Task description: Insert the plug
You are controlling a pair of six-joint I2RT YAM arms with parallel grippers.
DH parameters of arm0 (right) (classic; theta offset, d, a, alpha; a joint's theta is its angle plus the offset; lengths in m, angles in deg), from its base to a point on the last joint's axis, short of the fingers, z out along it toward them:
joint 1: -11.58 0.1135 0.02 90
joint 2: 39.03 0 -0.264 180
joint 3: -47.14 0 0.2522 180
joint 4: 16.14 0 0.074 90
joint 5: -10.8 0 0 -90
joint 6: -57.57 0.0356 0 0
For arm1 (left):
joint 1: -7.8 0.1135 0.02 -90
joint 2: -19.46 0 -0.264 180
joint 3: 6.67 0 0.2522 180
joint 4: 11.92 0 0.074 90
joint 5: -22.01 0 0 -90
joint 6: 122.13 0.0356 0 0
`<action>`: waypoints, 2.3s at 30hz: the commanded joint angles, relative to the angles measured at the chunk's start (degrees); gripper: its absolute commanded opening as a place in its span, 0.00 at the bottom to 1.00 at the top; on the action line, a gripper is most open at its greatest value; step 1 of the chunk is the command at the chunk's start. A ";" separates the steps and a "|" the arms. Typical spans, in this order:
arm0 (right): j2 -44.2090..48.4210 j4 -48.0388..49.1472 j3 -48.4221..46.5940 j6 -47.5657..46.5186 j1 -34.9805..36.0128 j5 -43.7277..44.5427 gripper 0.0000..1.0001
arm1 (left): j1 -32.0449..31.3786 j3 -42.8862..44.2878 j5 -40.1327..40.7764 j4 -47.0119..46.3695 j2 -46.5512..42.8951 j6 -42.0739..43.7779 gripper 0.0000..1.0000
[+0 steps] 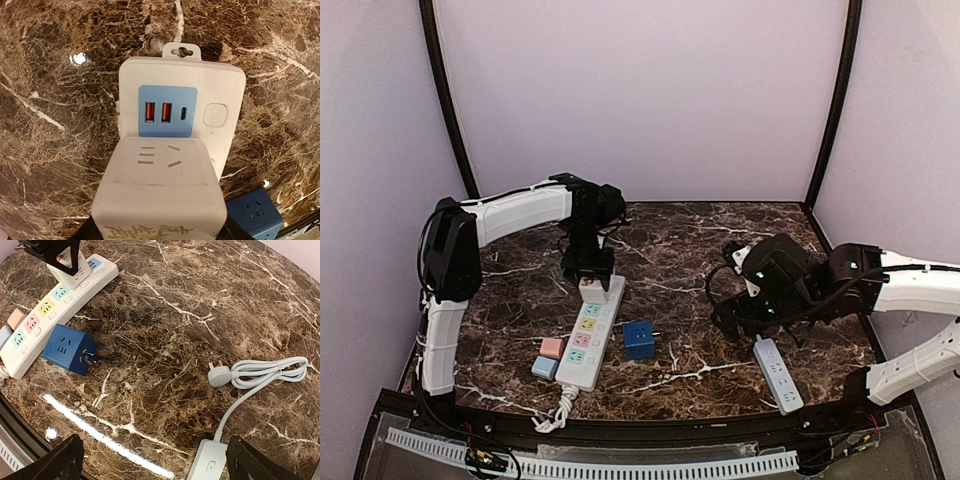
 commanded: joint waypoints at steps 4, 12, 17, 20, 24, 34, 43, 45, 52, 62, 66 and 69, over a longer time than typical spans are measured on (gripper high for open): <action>0.24 0.73 -1.03 0.19 -0.37 0.58 0.99 | -0.12 -5.66 -1.38 -0.91 2.62 -8.32 0.01; -0.02 0.63 -1.39 0.37 -0.33 0.83 0.99 | -0.09 -4.61 -1.29 -3.23 2.70 0.50 0.01; -0.24 0.71 -1.57 0.50 -0.40 1.05 0.99 | -0.04 -4.08 0.13 -0.90 3.88 6.77 0.01; -0.45 0.72 -1.64 0.83 -0.35 1.13 0.99 | 0.00 -3.45 1.32 0.23 4.66 6.64 0.01; -0.77 1.03 -1.51 1.27 -0.32 1.01 0.99 | -0.09 -3.12 1.40 0.99 5.57 3.43 0.01; -0.06 1.07 -0.54 2.26 -0.33 0.58 0.99 | -0.43 -3.17 3.91 3.01 8.12 -5.25 0.01; 1.04 0.37 0.14 2.53 -0.34 0.34 0.99 | -0.57 -3.15 4.02 2.17 11.05 -4.85 0.01; 1.18 0.35 0.26 2.63 -0.34 0.32 0.99 | -0.65 -3.43 3.70 1.36 11.18 -4.32 0.01; 1.88 0.02 0.76 3.21 -0.40 0.65 0.99 | -1.08 -3.54 3.94 -0.96 10.99 1.06 0.01; 2.51 -0.30 0.90 4.28 -0.36 0.76 0.99 | -1.18 -4.47 2.30 -2.02 11.09 -4.46 0.01; 3.10 -0.70 0.84 4.52 -0.34 0.79 0.99 | -1.19 -2.50 2.59 -0.54 11.02 -3.42 0.01; 3.86 -0.85 0.91 4.63 -0.33 0.91 0.99 | -1.19 -1.84 3.16 0.11 10.44 -3.09 0.02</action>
